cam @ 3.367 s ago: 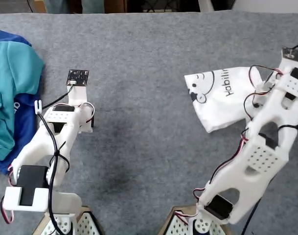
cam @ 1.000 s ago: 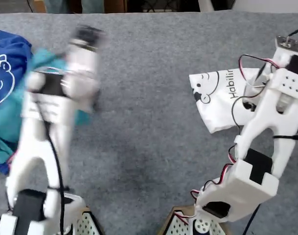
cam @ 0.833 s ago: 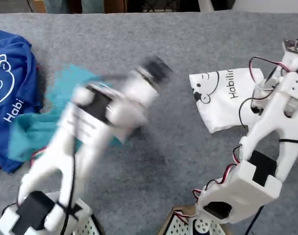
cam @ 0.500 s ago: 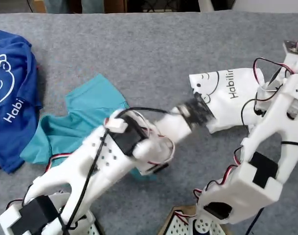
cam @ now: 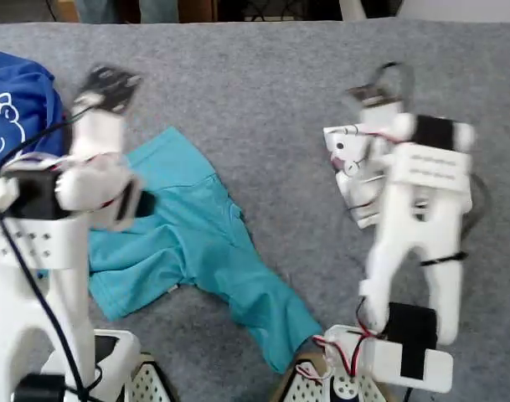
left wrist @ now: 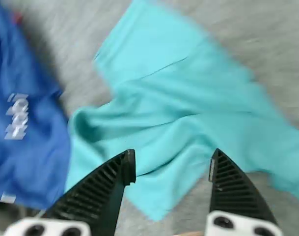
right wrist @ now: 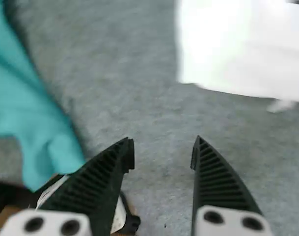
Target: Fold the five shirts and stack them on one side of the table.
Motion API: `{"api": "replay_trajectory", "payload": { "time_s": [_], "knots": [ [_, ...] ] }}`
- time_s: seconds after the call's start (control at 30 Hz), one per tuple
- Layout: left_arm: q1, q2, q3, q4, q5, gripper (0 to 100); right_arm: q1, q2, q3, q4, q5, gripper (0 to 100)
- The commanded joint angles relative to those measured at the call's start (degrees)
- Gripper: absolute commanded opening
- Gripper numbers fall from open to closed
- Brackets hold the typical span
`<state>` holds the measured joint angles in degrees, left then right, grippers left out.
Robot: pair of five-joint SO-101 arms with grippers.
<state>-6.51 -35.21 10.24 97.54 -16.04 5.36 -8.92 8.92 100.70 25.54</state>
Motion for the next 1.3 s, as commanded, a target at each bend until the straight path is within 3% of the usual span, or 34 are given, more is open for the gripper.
{"api": "replay_trajectory", "payload": {
  "time_s": [0.0, 0.17, 0.37, 0.5, 0.67, 0.8, 1.0, 1.27],
  "knots": [
    [-10.8, -5.9, 21.1, -9.6, -4.7, 26, -13.5, -2.3, 5.5, -1.3, -4.1, 19.9],
    [-15.9, -8.3, 41.4, -20.8, -8.6, 26, -28.6, -2.3, 14.5, -10.3, -10.7, 21.0],
    [-14.1, -7.8, 45.5, -22.1, -8.6, 17, -36.8, 0.4, 21.8, -21.2, -14.9, 20.8],
    [-9.0, -7.8, 49.9, -25.4, -6.8, 11, -36.7, 9.3, 20.3, -23.4, -16.4, 19.2],
    [-3.7, -7.8, 51.9, -31.0, -1.5, 3, -36.5, 20.2, 12.8, -22.9, -16.4, 1.0],
    [-3.7, -7.8, 51.8, -31.8, -1.1, 3, -33.8, 22.3, 7.7, -20.7, -16.9, 1.4],
    [-11.4, -8.3, 50.2, -31.7, -1.3, 3, -26.4, 22.4, -1.1, -17.7, -16.4, 1.5],
    [-24.7, -7.9, 37.5, -32.1, -1.1, 3, -19.0, 22.9, -12.1, -18.2, -12.7, 1.7]
  ]
}}
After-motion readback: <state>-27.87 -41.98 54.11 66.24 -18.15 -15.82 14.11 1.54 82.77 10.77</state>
